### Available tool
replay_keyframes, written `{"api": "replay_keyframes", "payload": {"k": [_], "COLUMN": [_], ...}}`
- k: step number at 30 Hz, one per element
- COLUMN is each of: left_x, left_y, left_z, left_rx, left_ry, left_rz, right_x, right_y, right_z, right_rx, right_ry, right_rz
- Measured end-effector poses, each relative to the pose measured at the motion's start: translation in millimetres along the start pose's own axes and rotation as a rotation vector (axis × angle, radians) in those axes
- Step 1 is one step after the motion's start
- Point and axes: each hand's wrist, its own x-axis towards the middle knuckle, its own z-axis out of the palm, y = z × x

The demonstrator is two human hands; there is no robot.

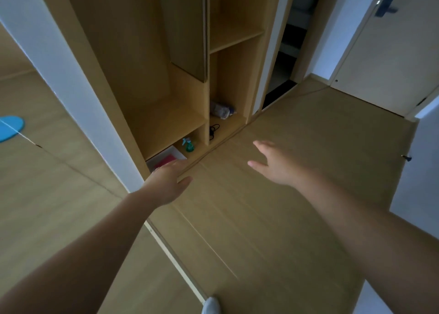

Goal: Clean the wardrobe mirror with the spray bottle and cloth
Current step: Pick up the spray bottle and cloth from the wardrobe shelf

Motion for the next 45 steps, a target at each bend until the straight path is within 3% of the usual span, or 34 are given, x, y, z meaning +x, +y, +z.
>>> {"api": "replay_keyframes", "payload": {"k": [19, 27, 34, 45], "left_x": [169.7, 188.4, 226.2, 336.6], "left_y": [46.0, 46.3, -5.5, -115.8], "left_z": [-27.6, -42.6, -64.5, -136.4], "left_rx": [-0.114, -0.103, -0.140, -0.086], "left_ry": [0.226, 0.266, 0.288, 0.248], "left_rz": [-0.342, -0.534, -0.577, -0.467], "right_x": [263.8, 338.1, 400.7, 506.9], "right_y": [64.9, 38.9, -15.3, -95.7], "right_z": [-73.3, -86.5, -74.8, -75.9], "right_rx": [-0.068, -0.163, -0.219, -0.217], "right_ry": [-0.149, -0.195, -0.227, -0.180], "right_rz": [-0.387, -0.546, -0.615, -0.487]}}
